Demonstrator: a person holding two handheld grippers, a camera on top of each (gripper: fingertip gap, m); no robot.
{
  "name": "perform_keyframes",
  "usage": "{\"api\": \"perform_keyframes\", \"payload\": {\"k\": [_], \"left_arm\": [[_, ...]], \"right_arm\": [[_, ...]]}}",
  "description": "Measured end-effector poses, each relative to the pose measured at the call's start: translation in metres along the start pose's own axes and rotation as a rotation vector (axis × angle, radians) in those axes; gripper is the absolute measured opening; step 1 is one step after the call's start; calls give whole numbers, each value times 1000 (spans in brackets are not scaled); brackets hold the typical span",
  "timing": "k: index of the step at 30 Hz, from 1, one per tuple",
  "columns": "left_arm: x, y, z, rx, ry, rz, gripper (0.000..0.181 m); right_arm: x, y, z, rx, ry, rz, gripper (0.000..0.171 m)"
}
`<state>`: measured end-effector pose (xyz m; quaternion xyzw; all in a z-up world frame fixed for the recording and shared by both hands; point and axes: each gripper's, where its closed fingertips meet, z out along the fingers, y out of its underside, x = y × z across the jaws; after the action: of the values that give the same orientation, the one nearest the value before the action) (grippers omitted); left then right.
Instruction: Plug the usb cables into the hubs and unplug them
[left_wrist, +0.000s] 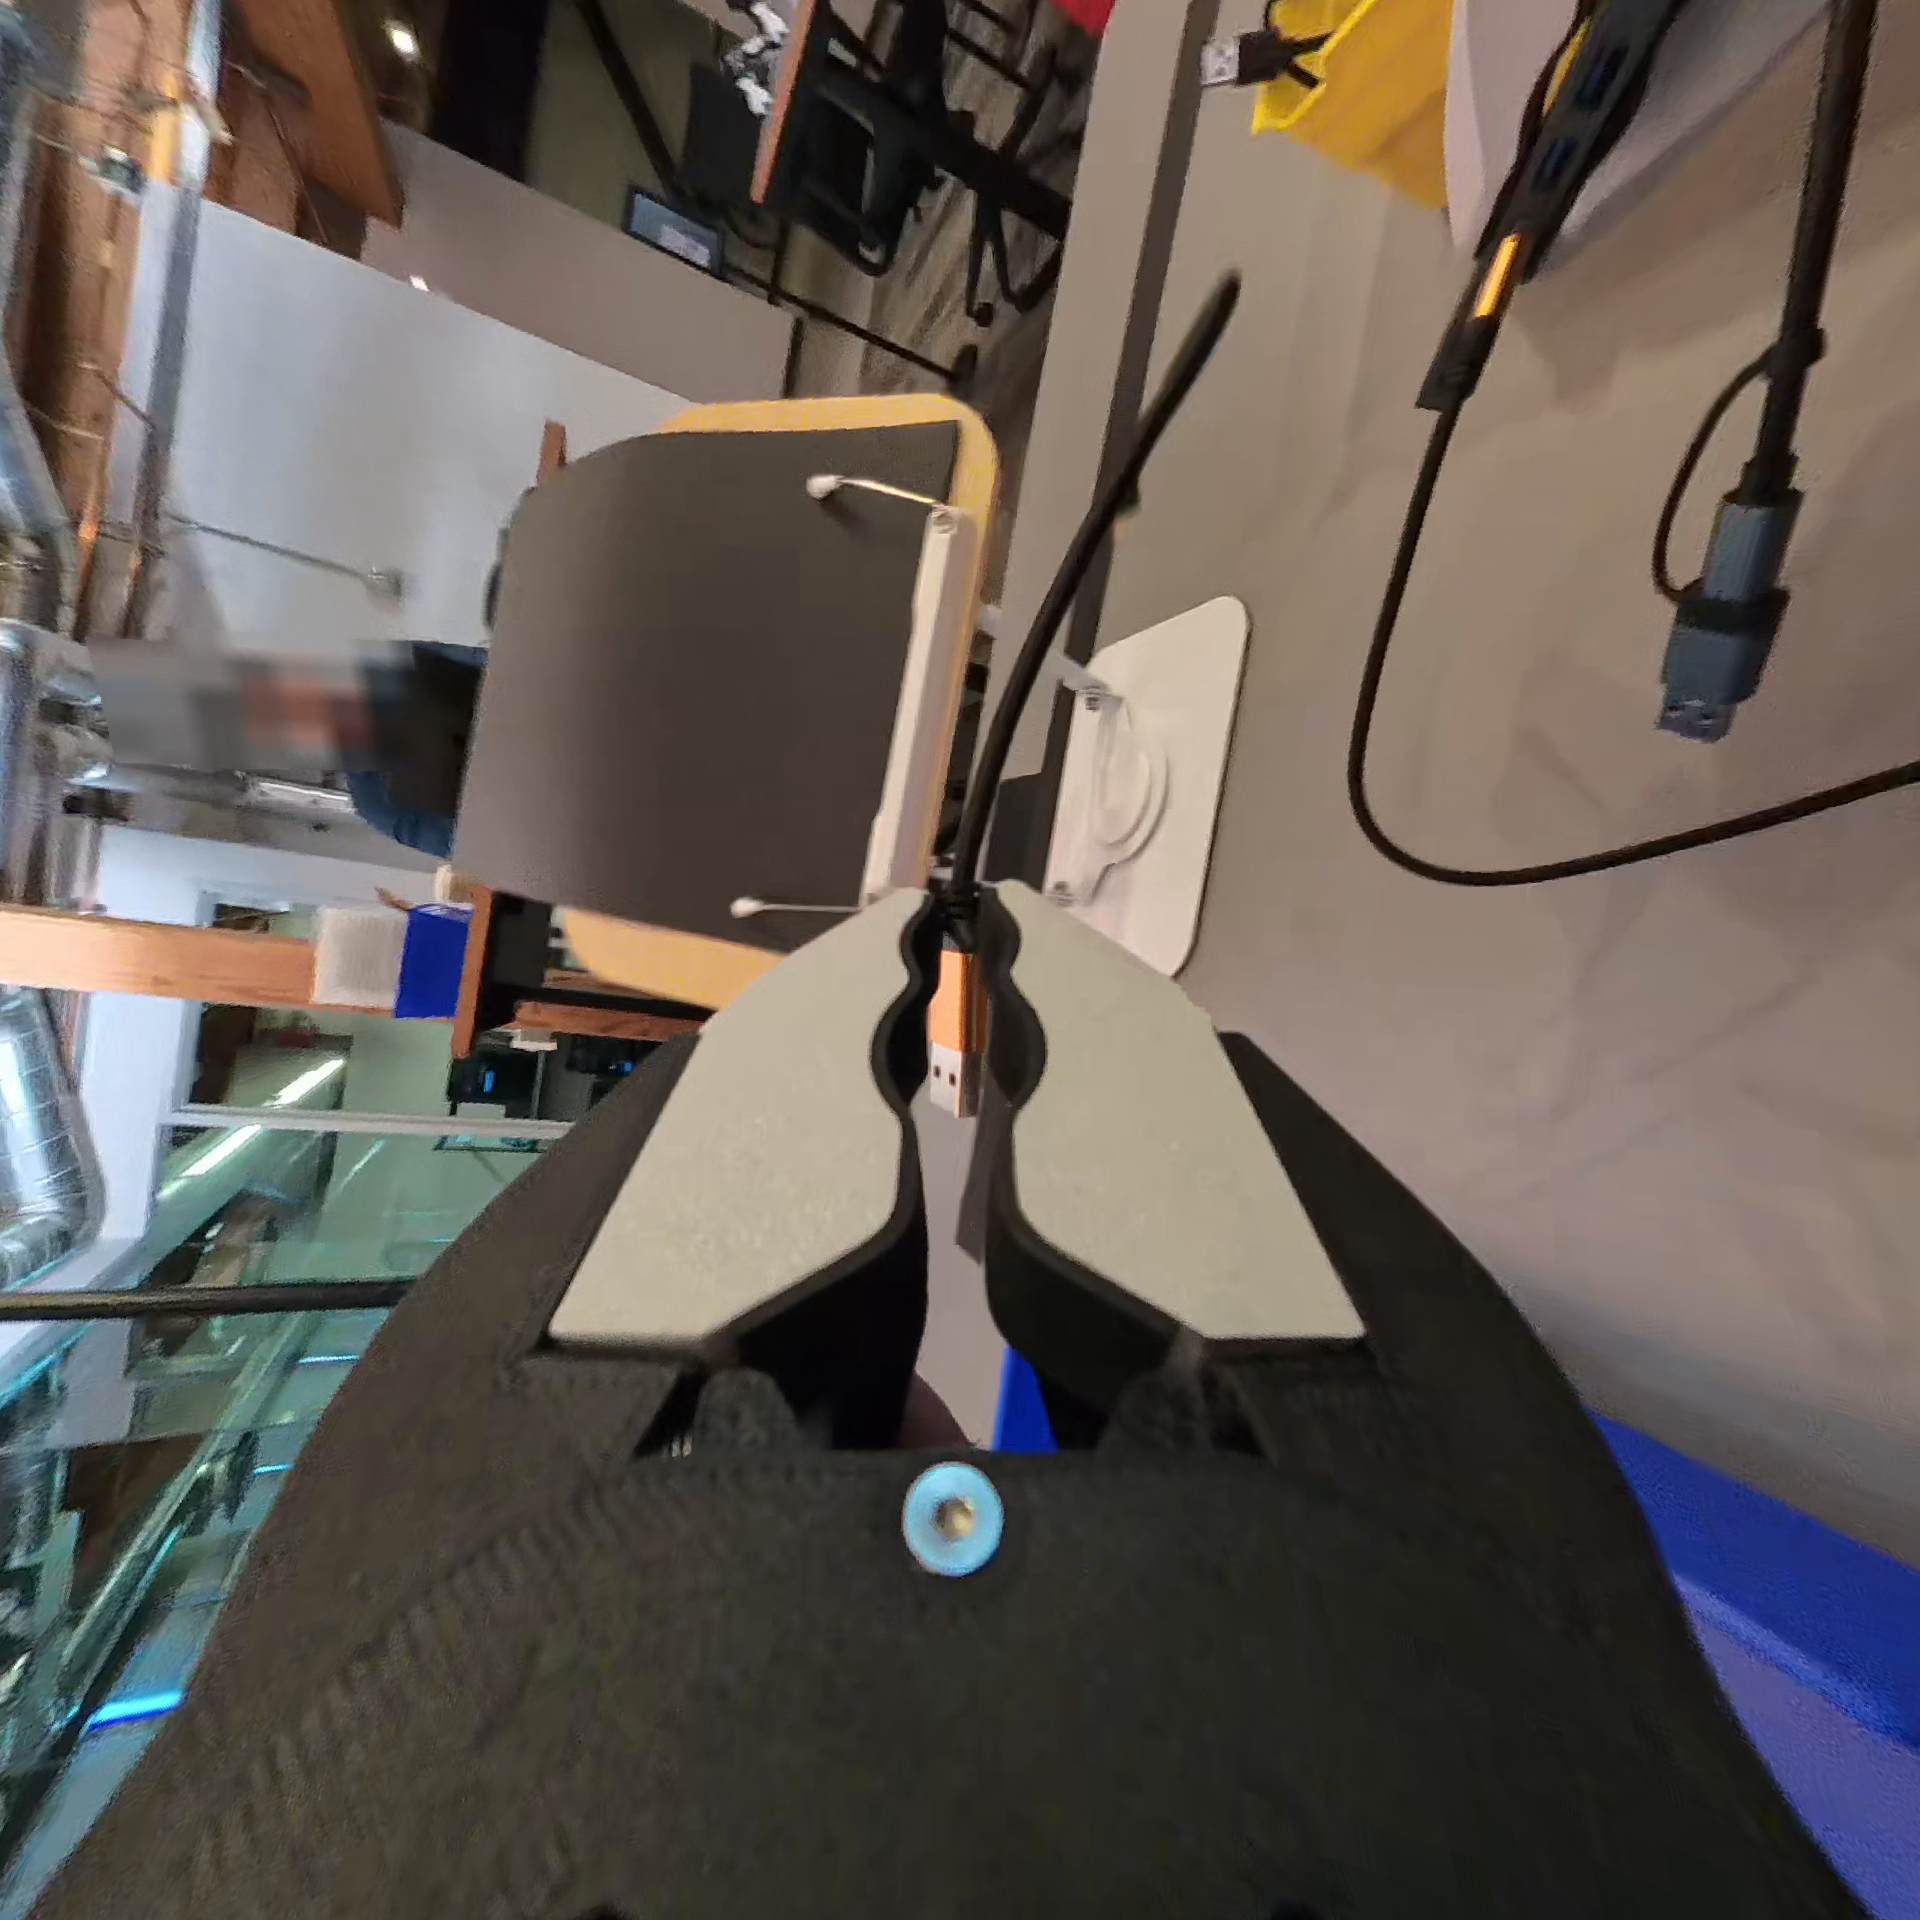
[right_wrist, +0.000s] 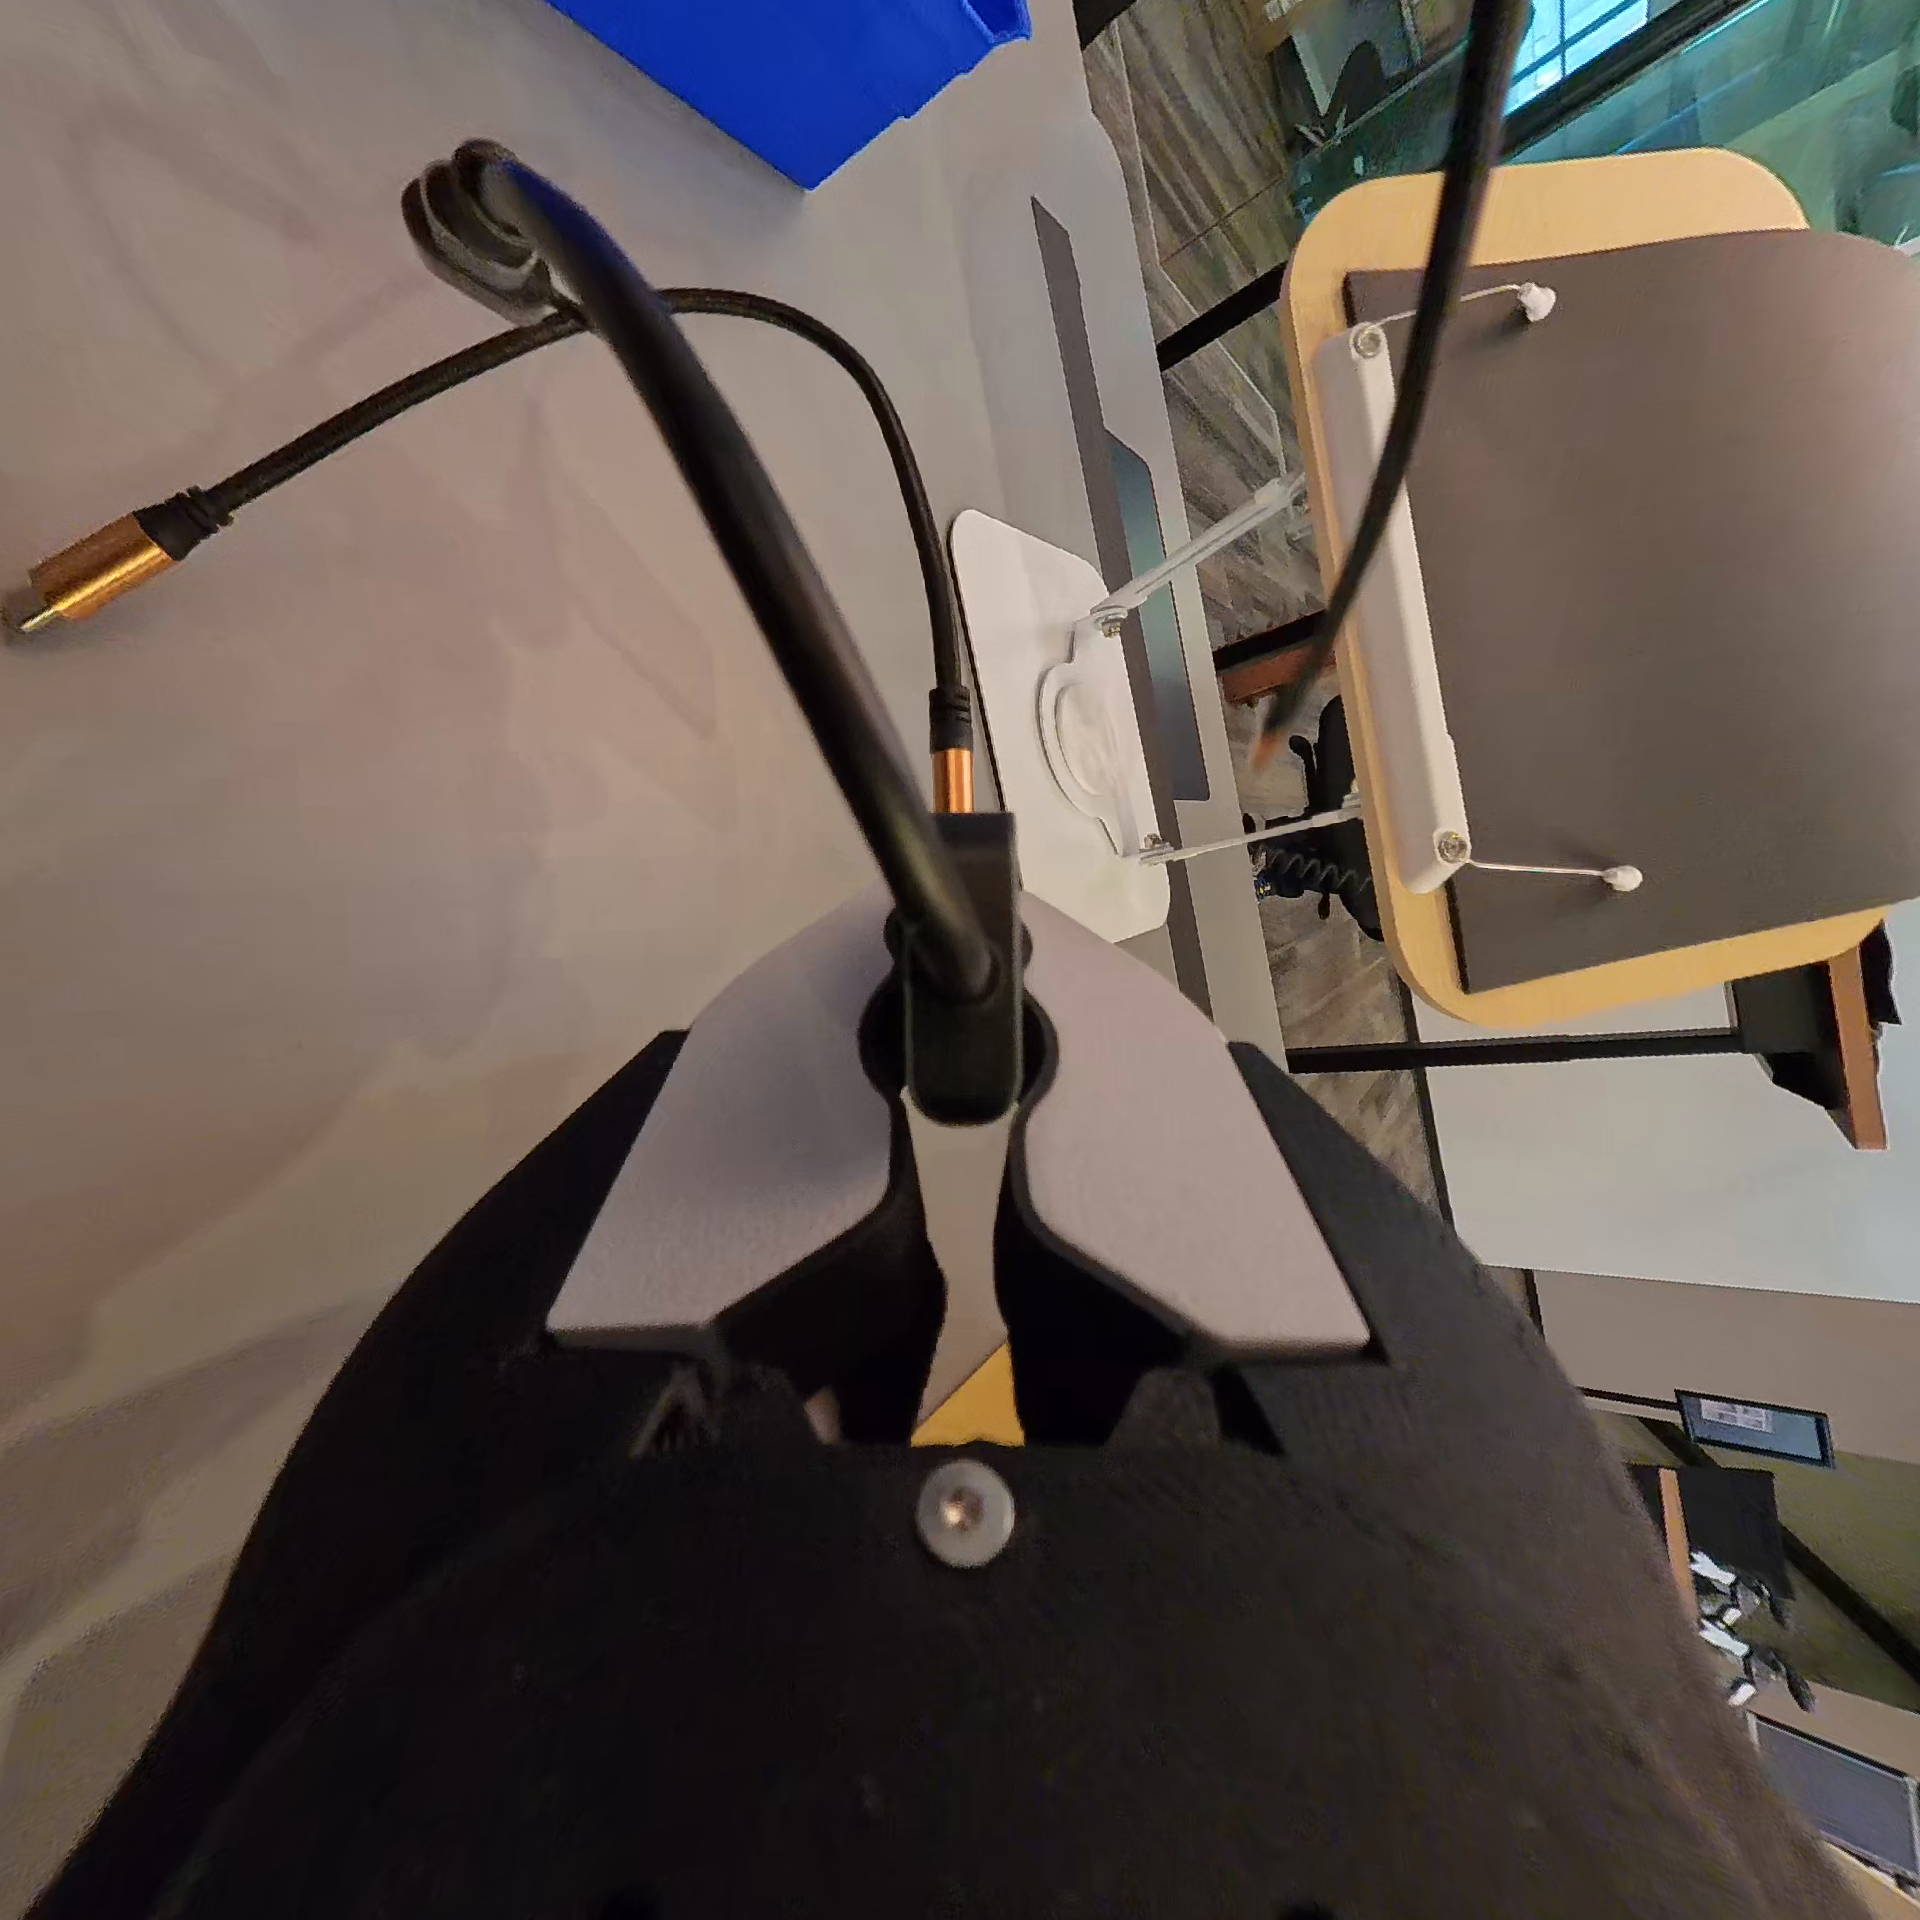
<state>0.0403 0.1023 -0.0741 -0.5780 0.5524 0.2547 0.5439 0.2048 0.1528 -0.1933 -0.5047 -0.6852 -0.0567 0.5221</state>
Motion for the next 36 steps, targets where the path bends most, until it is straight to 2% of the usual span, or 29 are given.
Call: {"api": "perform_keyframes", "payload": {"k": [3,9,11,14,17,20,25,31,33,36], "left_arm": [[25,-4,30,-26,70,9,7],[94,15,79,-150,248,51,7],[112,31,88,-241,273,113,7],[141,36,98,-275,322,63,7],[165,55,101,-406,393,79,7],[187,60,101,-433,495,-28,7],[194,60,97,-449,558,-136,15],[170,64,93,-440,571,-286,23],[172,64,91,-459,621,-342,25],[188,66,85,-530,690,-299,28]], "right_arm": [[-3,2,-2,-7,-20,-3,11],[-15,3,-1,-18,-75,-43,10],[-20,6,1,-26,-98,-55,11],[-26,6,2,-25,-128,-66,10],[-33,7,2,-28,-168,-90,11],[-42,8,1,-26,-215,-114,10],[-47,11,2,-38,-239,-122,11],[-50,13,2,-42,-261,-117,11],[-52,14,2,-48,-268,-118,11],[-52,14,2,-50,-271,-118,11]]}}
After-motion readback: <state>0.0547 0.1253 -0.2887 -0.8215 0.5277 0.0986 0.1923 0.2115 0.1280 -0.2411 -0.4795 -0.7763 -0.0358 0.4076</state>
